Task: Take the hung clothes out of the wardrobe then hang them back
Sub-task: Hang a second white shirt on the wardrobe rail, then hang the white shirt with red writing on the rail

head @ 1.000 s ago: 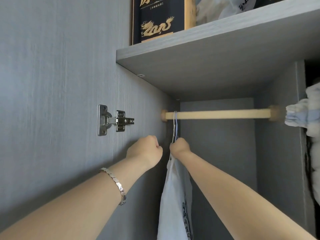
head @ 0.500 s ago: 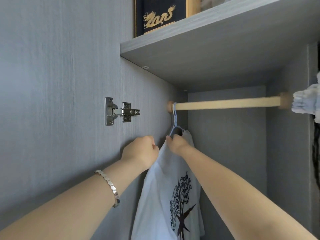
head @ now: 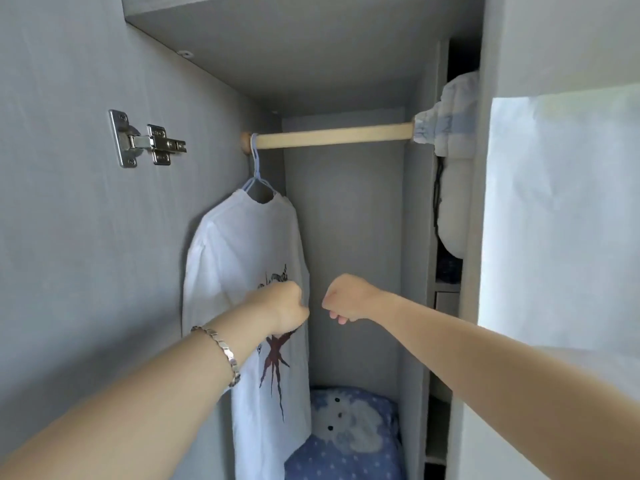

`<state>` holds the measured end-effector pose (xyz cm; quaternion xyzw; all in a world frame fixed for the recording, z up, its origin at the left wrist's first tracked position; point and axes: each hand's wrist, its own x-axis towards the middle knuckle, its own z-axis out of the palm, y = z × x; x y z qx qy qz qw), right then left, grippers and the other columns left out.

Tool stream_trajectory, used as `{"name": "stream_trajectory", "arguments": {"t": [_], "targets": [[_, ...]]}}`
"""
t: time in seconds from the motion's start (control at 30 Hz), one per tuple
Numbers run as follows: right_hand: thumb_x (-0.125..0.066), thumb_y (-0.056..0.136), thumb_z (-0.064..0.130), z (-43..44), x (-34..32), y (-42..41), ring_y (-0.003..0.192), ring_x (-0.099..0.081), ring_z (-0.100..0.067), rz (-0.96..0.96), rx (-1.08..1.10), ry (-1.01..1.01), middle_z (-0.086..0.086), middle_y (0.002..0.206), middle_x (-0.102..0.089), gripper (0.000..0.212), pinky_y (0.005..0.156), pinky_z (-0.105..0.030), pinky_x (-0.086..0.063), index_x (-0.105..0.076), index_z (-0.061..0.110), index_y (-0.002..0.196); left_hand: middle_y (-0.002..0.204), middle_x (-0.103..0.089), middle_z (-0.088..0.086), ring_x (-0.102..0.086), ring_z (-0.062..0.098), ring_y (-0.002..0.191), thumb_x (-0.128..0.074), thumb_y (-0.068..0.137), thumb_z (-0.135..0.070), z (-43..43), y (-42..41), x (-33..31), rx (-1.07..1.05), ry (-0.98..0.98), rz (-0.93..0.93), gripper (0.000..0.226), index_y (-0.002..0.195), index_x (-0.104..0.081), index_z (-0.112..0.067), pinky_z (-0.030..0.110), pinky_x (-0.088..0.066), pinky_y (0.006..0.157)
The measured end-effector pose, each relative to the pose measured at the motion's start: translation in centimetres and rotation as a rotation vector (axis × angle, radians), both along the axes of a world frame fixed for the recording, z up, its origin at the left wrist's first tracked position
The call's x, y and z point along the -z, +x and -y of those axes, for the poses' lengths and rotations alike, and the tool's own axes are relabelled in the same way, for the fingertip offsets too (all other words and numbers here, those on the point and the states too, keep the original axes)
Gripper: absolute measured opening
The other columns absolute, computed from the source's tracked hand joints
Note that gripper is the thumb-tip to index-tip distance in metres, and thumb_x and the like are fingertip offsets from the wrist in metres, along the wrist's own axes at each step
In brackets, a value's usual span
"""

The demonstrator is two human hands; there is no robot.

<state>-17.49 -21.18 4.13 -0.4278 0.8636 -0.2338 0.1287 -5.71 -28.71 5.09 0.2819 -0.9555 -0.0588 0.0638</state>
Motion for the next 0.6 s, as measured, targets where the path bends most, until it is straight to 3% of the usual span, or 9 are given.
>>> {"name": "stream_trajectory", "arguments": {"t": [0.1, 0.23, 0.3, 0.37, 0.5, 0.6], "targets": [[-0.050, 0.092, 0.011, -5.8, 2.4, 2.5, 0.052, -0.051, -0.009, 0.061, 0.098, 0.010, 0.001, 0.065, -0.055, 0.006, 0.048, -0.019, -0.039, -0.055, 0.011, 0.089, 0.091, -0.070, 0.012, -0.063, 0.025, 0.076, -0.041, 0.092, -0.021, -3.1, 0.2, 2.8, 0.121, 0.073, 0.049, 0.019, 0.089, -0.057, -0.011, 0.025, -0.041, 0.062], [-0.050, 0.092, 0.013, -14.1, 7.1, 5.5, 0.052, -0.051, -0.008, 0.156, 0.283, 0.069, -0.006, 0.085, -0.062, 0.020, 0.046, -0.015, -0.042, -0.051, 0.016, 0.072, 0.088, -0.070, 0.006, -0.066, 0.024, 0.077, -0.040, 0.090, -0.022, -9.6, 0.3, 7.3, 0.325, 0.134, 0.035, 0.018, 0.080, -0.053, -0.016, 0.027, -0.046, 0.067], [-0.044, 0.092, 0.011, -19.0, 9.7, 7.0, 0.053, -0.050, -0.010, 0.210, 0.391, 0.163, -0.009, 0.094, -0.065, 0.025, 0.047, -0.015, -0.040, -0.049, 0.016, 0.069, 0.085, -0.066, 0.000, -0.062, 0.022, 0.077, -0.039, 0.090, -0.022, -14.1, 0.5, 9.3, 0.417, 0.147, 0.058, 0.017, 0.083, -0.053, -0.018, 0.025, -0.041, 0.061], [-0.037, 0.091, 0.008, -24.9, 12.3, 9.0, 0.054, -0.050, -0.012, 0.271, 0.511, 0.220, -0.009, 0.098, -0.068, 0.022, 0.051, -0.018, -0.037, -0.054, 0.010, 0.076, 0.090, -0.065, 0.000, -0.062, 0.021, 0.081, -0.038, 0.089, -0.023, -19.3, 0.9, 11.3, 0.517, 0.147, 0.121, 0.015, 0.082, -0.051, -0.019, 0.025, -0.039, 0.061], [-0.039, 0.090, 0.007, -39.2, 16.1, 14.5, 0.051, -0.050, -0.010, 0.403, 0.837, 0.060, 0.003, 0.067, -0.058, 0.018, 0.045, -0.017, -0.036, -0.056, 0.009, 0.093, 0.101, -0.067, 0.001, -0.065, 0.023, 0.095, -0.039, 0.086, -0.023, -31.5, 1.5, 15.0, 0.741, 0.126, 0.212, 0.014, 0.074, -0.046, -0.021, 0.026, -0.043, 0.074], [-0.038, 0.093, 0.009, -50.3, 18.4, 18.7, 0.051, -0.049, -0.009, 0.465, 1.047, 0.028, 0.005, 0.064, -0.055, 0.024, 0.044, -0.016, -0.036, -0.060, 0.003, 0.100, 0.106, -0.067, 0.005, -0.063, 0.025, 0.100, -0.039, 0.088, -0.021, -42.3, 2.9, 17.0, 0.947, 0.079, 0.267, 0.013, 0.078, -0.048, -0.020, 0.026, -0.044, 0.077]]}}
